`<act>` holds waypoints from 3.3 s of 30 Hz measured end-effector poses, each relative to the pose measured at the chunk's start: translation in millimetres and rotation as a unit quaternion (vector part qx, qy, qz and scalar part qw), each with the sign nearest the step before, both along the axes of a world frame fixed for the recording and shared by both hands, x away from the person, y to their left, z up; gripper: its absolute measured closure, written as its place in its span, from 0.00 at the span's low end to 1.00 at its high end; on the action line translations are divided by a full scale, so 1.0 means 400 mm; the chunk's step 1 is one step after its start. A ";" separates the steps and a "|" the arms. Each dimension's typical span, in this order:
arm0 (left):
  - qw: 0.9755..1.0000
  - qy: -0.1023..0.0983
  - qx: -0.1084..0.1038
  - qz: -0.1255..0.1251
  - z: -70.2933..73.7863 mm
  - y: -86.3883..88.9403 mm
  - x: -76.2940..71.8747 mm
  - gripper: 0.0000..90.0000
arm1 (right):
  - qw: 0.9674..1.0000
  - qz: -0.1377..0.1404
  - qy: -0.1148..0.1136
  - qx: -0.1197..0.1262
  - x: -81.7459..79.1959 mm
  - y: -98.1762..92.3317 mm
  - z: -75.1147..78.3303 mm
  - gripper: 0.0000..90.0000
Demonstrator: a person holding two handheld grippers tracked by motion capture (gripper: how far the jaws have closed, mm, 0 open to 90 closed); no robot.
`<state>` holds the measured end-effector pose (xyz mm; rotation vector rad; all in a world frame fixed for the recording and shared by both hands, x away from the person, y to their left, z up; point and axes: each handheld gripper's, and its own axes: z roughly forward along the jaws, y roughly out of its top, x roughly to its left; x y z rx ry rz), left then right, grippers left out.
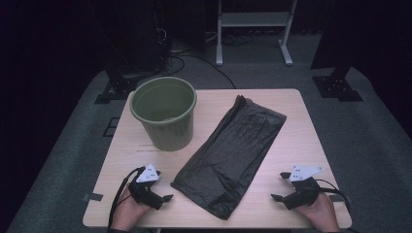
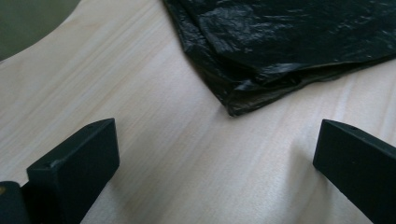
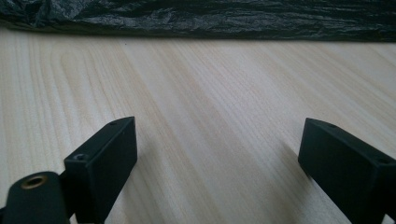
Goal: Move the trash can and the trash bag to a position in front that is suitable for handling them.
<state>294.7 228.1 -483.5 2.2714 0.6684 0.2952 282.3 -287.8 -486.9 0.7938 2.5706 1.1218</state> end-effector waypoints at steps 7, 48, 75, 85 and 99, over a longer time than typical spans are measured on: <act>1.000 0.000 0.000 0.000 0.000 0.000 0.000 0.00 | 1.000 -0.007 -0.001 0.002 -0.002 0.000 0.000 0.14; 1.000 0.000 0.000 0.005 0.000 0.001 0.001 0.00 | 0.999 0.009 0.020 0.031 0.082 0.191 0.032 0.16; 1.000 0.000 0.000 0.005 0.000 0.001 0.001 0.00 | 1.000 -0.018 0.001 -0.017 0.106 0.171 0.030 0.99; 1.000 0.000 0.000 0.008 0.000 0.000 0.001 0.00 | 0.996 -0.080 -0.013 -0.023 0.176 0.077 0.052 0.99; 1.000 0.001 0.000 0.012 0.000 -0.001 0.000 0.00 | 0.992 -0.126 -0.024 0.006 0.145 0.017 0.096 0.58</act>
